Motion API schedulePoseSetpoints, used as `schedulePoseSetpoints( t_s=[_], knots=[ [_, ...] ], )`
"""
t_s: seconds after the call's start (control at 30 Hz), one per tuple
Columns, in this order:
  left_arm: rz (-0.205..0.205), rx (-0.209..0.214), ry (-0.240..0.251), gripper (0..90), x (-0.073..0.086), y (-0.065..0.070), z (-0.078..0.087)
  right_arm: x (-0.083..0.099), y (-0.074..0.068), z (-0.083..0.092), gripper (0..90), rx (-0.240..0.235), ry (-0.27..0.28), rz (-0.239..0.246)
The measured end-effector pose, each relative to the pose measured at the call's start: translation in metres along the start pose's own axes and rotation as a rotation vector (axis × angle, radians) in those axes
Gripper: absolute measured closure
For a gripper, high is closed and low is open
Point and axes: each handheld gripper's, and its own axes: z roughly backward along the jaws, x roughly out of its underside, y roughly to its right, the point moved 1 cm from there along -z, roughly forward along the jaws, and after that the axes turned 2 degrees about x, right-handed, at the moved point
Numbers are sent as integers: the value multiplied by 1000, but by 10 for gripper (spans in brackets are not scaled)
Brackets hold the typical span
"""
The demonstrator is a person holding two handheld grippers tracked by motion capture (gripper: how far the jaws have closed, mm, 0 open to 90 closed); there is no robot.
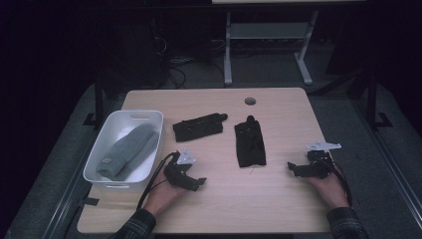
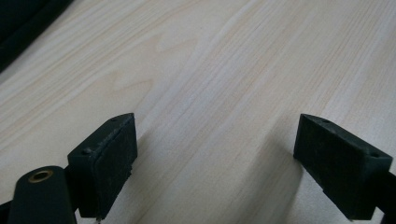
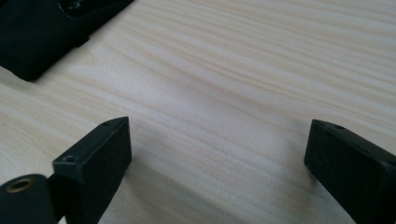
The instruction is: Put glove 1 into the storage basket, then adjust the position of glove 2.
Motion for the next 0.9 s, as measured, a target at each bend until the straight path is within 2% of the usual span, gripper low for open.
schedulePoseSetpoints(
  t_s=[0.07, 0.13, 0.17, 0.23, 0.4, 0.57, 0.63, 0.67, 0.9],
  knots=[
    [3, 5, 32, 124, 3, 0, 0, -2, -1, 2, 155, -9, -13, 16],
    [-5, 4, 29, 124, 3, -1, 0, -5, -4, 4, 180, -15, -8, 25],
    [-4, 2, 27, 123, 3, -1, 0, -6, -6, 6, 225, -22, -2, 33],
    [-8, 3, 24, 123, 3, -1, 1, -10, -9, 10, 271, -49, 19, 33],
    [-4, -5, 24, 123, 3, 0, 0, -21, -20, 15, 568, -141, 47, 63],
    [-5, -7, 23, 124, 3, 0, 0, -36, -32, 15, 797, -197, 58, 87],
    [-5, -4, 24, 124, 2, -1, 0, -42, -35, 15, 876, -218, 66, 81],
    [-5, -3, 24, 124, 2, -1, 0, -46, -36, 14, 899, -223, 72, 87],
    [-5, -3, 24, 123, 2, -1, 0, -70, -46, -2, 900, -250, 87, 100]
  ],
)
